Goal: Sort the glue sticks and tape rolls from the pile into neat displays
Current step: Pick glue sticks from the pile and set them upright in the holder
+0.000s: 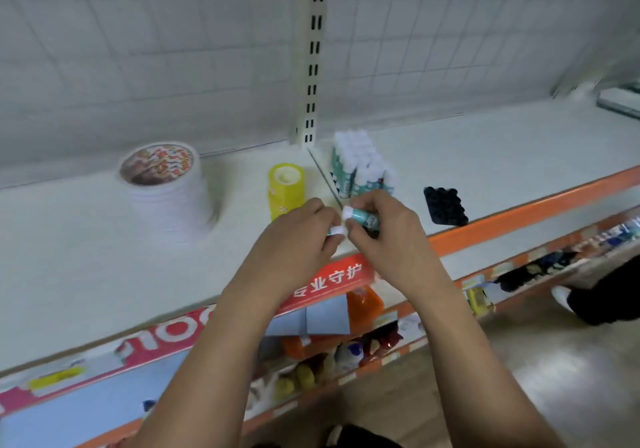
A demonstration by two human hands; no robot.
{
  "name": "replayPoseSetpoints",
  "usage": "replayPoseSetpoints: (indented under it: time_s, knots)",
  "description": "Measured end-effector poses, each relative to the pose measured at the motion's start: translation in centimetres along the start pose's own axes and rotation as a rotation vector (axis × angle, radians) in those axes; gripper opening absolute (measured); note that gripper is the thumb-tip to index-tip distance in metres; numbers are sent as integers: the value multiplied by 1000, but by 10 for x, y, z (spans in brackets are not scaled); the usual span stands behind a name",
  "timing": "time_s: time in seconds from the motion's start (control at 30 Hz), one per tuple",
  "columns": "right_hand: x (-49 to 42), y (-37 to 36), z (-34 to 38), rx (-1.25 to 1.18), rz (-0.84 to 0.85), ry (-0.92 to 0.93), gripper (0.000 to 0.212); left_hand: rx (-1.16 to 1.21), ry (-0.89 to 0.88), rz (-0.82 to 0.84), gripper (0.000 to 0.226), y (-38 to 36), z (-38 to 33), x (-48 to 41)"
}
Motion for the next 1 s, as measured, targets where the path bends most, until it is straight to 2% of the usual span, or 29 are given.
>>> replayPoseSetpoints:
  time_s: [0.27, 0.43, 0.6, 0.7, 0.8, 0.9, 1.0]
  knots:
    - [-14, 20, -52, -32, 109, 17, 20, -104, 109, 54, 27, -37, -24, -39]
    - [-18, 13, -59, -30, 153, 36, 21, -33, 165, 32, 28, -34, -23, -40]
    - [-19, 9, -58, -54, 181, 54, 20, 78, 120, -118, 26, -18, -27, -45]
    - [-21, 11, -59, -46, 182, 44, 24, 63, 111, -102, 21, -20, -28, -49]
    - [-21, 16, -63, -146, 206, -18, 33, 44, 130, -71, 18, -25, -22, -50]
    - [-20, 23, -62, -237, 168, -64, 36, 59, 109, -69, 17, -23, -18, -50]
    - [-19, 24, -58, -317, 87, -107, 29, 89, 61, -62, 15, -19, -18, -51]
Point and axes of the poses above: each hand's wrist, its own x-axis away from the middle knuckle, its own y-axis out of the back of the hand, z = x × y, the point moved 5 cm from there along -x, towards the middle knuckle, and after that the axes turned 6 degrees about z, right-handed, at the moved point
